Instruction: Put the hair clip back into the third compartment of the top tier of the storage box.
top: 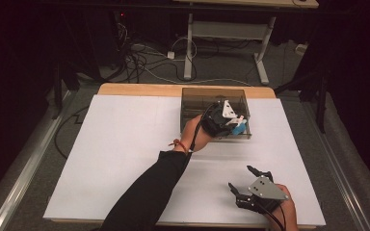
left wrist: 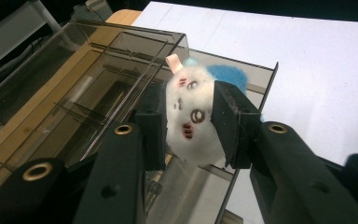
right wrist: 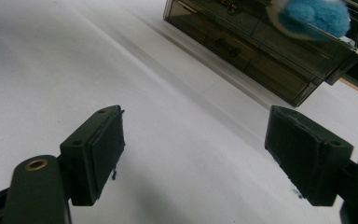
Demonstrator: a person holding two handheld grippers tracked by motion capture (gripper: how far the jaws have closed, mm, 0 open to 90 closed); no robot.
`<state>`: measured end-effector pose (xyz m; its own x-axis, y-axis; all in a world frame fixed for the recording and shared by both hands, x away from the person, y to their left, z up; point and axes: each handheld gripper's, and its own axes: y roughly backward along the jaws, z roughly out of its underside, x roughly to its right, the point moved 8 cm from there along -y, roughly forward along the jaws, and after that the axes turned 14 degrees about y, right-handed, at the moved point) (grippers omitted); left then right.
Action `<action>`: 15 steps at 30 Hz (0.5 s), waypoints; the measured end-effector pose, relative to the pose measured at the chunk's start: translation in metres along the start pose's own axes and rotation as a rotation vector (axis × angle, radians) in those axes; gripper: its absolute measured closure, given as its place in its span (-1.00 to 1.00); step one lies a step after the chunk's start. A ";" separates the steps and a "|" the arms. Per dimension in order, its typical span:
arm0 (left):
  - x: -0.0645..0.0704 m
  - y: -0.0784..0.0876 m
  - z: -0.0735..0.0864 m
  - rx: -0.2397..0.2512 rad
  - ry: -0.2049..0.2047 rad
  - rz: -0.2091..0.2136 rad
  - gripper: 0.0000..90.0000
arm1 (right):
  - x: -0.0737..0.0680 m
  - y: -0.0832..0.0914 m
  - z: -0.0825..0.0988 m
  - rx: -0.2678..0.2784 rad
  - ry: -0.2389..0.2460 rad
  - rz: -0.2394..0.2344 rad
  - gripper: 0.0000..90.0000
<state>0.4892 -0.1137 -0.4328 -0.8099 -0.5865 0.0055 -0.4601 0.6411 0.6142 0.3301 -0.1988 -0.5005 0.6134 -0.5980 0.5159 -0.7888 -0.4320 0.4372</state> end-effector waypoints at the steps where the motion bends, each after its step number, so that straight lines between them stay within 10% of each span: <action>1: 0.002 -0.004 -0.001 0.035 0.037 0.002 0.41 | 0.000 0.000 0.000 0.001 0.001 0.000 -0.56; 10: -0.002 0.004 0.000 0.023 0.004 -0.022 0.36 | -0.001 0.000 -0.001 0.000 0.004 -0.002 -0.56; 12: 0.002 0.001 -0.003 0.079 0.062 -0.010 0.36 | -0.001 0.000 -0.001 0.000 -0.003 -0.001 -0.56; 15: -0.004 0.014 -0.003 0.051 0.007 -0.025 0.36 | -0.002 0.000 -0.001 0.000 -0.001 -0.002 -0.56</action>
<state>0.4868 -0.1038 -0.4222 -0.7951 -0.6064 -0.0038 -0.4987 0.6503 0.5730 0.3291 -0.1974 -0.5006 0.6151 -0.5975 0.5145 -0.7875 -0.4330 0.4386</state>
